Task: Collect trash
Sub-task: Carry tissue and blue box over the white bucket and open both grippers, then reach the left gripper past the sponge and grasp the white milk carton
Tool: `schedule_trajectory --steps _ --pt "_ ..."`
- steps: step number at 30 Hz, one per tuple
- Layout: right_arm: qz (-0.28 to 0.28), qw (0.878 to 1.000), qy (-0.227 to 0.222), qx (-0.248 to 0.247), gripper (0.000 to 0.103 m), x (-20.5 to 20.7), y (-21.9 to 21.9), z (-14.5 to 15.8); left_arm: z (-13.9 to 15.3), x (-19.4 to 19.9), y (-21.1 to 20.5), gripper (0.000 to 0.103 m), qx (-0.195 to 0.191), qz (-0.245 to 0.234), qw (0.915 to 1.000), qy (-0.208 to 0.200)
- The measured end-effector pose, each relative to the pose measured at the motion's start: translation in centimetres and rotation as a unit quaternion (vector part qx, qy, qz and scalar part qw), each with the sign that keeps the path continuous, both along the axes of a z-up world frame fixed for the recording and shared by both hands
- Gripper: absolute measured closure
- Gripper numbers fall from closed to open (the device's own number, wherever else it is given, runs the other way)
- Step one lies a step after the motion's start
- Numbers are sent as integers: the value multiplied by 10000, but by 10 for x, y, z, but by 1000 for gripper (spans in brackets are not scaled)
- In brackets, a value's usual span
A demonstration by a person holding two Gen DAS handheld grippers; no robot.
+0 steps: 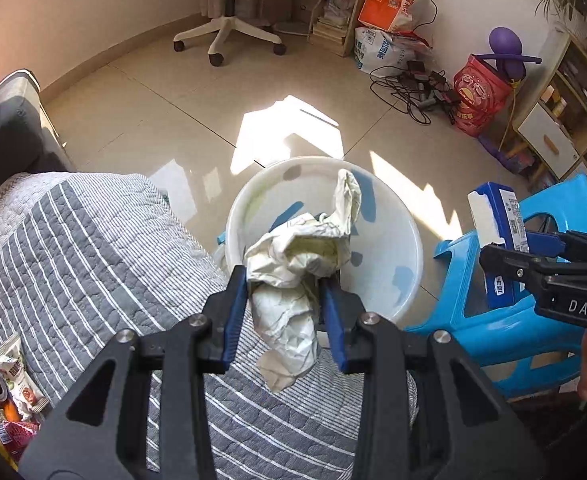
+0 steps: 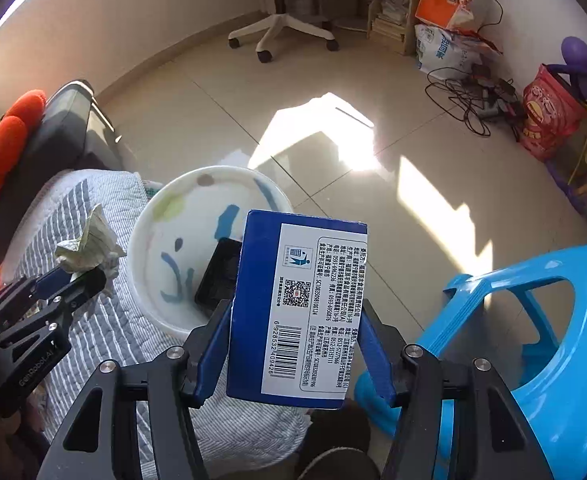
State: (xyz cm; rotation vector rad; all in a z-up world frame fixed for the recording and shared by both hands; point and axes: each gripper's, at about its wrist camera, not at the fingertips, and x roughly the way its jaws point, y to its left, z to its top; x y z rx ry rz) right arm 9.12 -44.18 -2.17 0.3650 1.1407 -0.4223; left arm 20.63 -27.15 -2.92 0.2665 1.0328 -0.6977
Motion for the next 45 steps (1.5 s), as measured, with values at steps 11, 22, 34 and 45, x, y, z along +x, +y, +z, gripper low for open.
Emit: schedule_trajectory --steps 11,22,34,45 --pt "-77 10000 25 47 42 -7 -9 -4 -2 5 -13 25 -195 300 9992 161" --pt "-72 9999 2 82 41 14 6 -7 13 -14 73 1 444 750 9962 -68" --pt "72 9999 -84 6 41 60 48 -19 24 -51 193 1 424 1407 9891 -100" --pt "223 9990 -153 -366 18 76 83 -4 28 -66 287 1 395 2036 9782 -98"
